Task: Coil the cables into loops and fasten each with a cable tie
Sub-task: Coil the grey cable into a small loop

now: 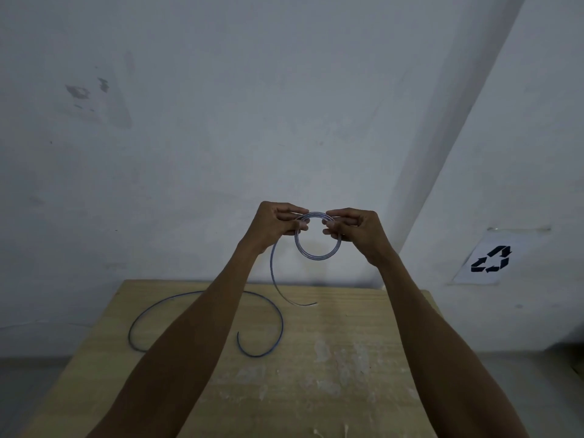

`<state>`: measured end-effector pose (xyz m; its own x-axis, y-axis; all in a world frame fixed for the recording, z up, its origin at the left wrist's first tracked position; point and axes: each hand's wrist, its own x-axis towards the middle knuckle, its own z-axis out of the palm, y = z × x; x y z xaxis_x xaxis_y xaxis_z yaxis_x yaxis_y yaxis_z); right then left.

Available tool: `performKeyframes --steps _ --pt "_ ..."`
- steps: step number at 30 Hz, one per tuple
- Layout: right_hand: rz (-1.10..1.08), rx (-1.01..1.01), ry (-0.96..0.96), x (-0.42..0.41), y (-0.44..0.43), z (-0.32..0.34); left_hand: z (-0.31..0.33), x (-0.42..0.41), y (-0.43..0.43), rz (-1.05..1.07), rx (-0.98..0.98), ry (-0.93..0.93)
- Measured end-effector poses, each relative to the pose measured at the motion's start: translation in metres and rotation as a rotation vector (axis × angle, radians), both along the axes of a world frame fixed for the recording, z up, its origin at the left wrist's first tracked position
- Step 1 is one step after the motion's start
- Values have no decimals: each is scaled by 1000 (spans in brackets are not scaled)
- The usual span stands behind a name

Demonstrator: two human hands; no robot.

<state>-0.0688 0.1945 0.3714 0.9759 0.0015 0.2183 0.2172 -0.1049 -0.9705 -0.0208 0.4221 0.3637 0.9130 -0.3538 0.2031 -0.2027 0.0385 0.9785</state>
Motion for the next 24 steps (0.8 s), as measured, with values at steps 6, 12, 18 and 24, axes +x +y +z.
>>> performKeyframes --steps 6,12,18,24 --pt "31 67 55 -3 -9 1 2 -3 0 -57 9 -16" --pt "29 179 138 -7 -9 0 9 -5 0 -81 -16 -12" --pt "8 76 15 -5 -7 1 6 -5 -1 -39 -77 18" --pt "-27 121 7 -5 -2 2 11 -7 1 -28 -75 29"
